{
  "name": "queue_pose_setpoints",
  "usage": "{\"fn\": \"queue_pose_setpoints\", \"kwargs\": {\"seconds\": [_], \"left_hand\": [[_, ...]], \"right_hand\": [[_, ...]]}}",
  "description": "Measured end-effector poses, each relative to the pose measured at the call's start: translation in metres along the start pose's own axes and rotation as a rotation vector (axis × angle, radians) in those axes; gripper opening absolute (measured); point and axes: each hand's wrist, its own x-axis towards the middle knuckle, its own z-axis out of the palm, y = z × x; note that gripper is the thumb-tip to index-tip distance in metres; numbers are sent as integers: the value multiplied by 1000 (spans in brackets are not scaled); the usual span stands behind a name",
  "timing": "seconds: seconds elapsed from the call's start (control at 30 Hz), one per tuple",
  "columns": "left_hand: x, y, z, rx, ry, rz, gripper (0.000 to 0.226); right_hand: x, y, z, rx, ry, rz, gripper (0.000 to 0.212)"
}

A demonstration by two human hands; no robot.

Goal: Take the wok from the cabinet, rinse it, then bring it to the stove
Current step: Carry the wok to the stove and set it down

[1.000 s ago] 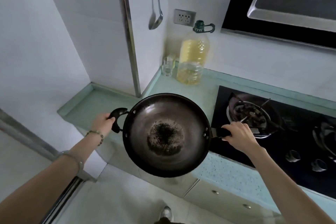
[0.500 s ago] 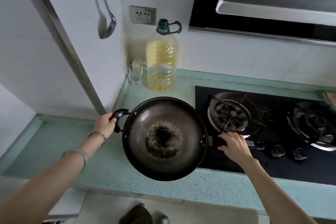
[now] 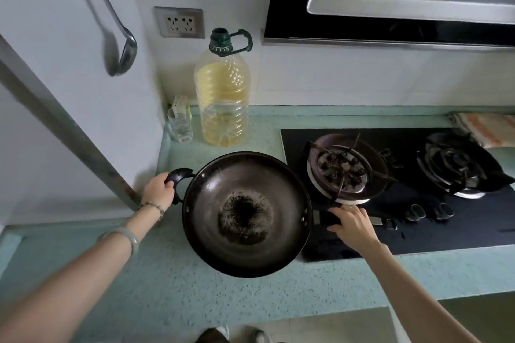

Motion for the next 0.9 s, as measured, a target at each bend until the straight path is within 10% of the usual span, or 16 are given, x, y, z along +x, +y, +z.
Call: {"fn": "queue_pose_setpoints", "kwargs": {"seconds": [0.43, 0.9], "left_hand": [[32, 6, -6, -209, -133, 33, 27], [-41, 8, 23, -50, 4, 11, 77]], "right_hand": [[7, -36, 5, -51, 45, 49, 46], [9, -45, 0, -43, -7, 36, 43]]}}
